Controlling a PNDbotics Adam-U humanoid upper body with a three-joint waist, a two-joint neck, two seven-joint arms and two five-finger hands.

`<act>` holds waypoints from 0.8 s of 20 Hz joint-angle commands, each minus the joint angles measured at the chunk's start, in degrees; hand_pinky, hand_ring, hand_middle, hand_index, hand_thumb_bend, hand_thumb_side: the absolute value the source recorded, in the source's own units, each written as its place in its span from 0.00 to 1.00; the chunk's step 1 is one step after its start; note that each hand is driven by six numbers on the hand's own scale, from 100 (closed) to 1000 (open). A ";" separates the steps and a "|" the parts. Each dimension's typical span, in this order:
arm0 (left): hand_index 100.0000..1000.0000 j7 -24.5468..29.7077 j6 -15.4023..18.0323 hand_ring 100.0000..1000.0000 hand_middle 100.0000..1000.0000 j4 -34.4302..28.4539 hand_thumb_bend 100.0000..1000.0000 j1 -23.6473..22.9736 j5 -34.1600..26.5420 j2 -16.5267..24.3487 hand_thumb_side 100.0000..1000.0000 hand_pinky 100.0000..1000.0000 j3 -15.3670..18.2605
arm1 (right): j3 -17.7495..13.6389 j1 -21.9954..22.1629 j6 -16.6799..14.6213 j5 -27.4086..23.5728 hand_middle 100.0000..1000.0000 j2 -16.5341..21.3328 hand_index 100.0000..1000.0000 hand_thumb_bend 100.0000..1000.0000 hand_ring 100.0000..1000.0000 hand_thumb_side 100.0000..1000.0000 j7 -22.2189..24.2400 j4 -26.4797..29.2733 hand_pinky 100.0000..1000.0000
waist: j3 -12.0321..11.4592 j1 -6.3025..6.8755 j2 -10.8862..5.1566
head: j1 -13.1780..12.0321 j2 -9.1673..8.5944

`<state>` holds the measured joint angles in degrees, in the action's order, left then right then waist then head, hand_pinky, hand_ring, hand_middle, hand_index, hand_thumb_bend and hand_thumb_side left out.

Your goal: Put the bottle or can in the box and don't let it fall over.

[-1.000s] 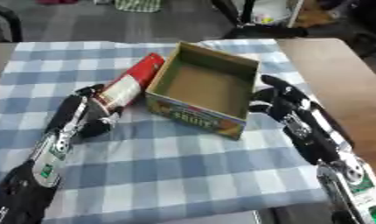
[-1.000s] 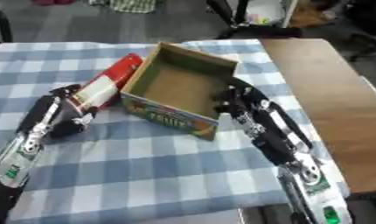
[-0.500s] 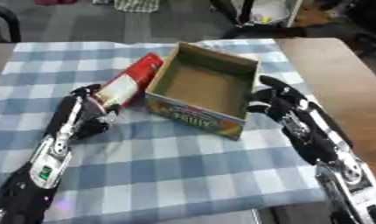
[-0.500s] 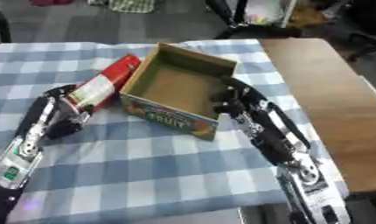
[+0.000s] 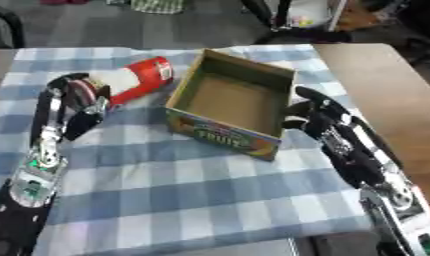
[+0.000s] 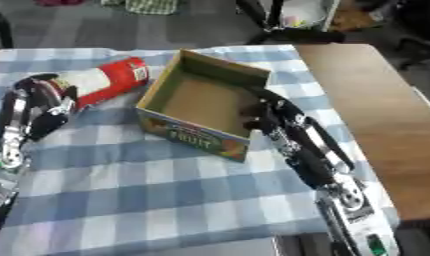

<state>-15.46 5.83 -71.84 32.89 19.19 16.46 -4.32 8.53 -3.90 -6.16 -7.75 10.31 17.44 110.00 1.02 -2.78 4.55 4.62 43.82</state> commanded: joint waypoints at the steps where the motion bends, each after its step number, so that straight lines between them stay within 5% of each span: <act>1: 0.53 -0.76 -0.70 0.28 0.23 -5.77 0.00 1.86 -4.44 2.01 0.49 0.36 0.89 | -0.01 -0.17 0.02 0.35 0.67 0.25 0.93 0.00 0.85 0.60 0.01 0.68 0.79 | -0.03 -0.59 -1.47 | 0.15 0.30; 5: 0.53 -0.16 -1.19 0.28 0.23 -9.70 0.00 2.94 -8.43 2.05 0.50 0.35 -0.03 | 0.05 -0.04 -0.02 0.43 0.67 0.23 0.93 0.00 0.85 0.60 0.09 0.80 0.79 | 0.02 -0.72 -1.46 | 0.15 0.30; 10: 0.53 4.84 -0.90 0.28 0.23 -12.58 0.00 7.06 -11.00 1.68 0.49 0.36 -5.41 | 0.42 0.13 0.10 0.58 0.67 0.18 0.93 0.00 0.85 0.60 0.44 0.52 0.79 | 0.41 -0.68 -1.70 | -0.20 0.30; 16: 0.59 11.96 -0.65 0.33 0.29 -6.16 0.00 12.03 -2.97 -0.14 0.41 0.44 -9.86 | 0.26 0.40 1.72 -0.39 0.65 -0.40 0.93 0.00 0.83 0.61 -0.79 -1.43 0.78 | 2.04 -0.64 -2.08 | -0.84 0.30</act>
<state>-4.69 5.13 -78.55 43.39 14.39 16.15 -13.84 9.14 -3.25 -4.85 -7.71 9.81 16.98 108.47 3.10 -2.93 4.28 3.97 43.82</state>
